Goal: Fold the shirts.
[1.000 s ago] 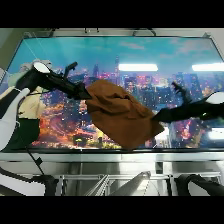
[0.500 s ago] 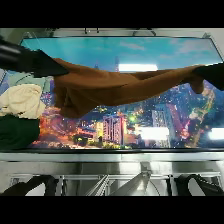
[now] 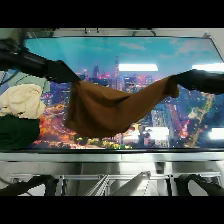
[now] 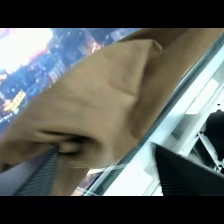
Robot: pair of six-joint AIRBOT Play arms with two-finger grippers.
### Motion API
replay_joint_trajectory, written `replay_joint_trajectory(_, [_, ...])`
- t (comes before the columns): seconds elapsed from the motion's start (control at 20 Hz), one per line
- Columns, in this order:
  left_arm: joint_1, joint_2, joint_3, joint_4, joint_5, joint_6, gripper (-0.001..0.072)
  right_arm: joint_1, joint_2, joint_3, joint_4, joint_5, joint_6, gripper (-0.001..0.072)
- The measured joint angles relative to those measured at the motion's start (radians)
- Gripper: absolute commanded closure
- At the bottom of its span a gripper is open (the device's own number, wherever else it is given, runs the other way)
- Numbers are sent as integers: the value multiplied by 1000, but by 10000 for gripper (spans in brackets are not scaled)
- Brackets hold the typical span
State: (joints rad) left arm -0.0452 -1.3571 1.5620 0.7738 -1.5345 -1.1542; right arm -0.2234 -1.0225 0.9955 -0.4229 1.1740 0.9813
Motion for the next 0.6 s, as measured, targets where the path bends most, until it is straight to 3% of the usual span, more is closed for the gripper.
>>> replay_joint_trajectory(0.05, [7,-60,0,3,18,3,-1,7,-60,-3,-5,-45,-11,116])
replay_joint_trajectory(0.2, [71,-226,64,9,14,-26,0,-19,-193,29,-10,-113,-29,113])
replay_joint_trajectory(0.35, [165,-315,92,16,-78,-86,0,-90,-246,63,-56,-88,-33,114])
replay_joint_trajectory(0.6, [272,-281,-186,42,-98,-98,1,-108,-269,-47,-183,64,21,114])
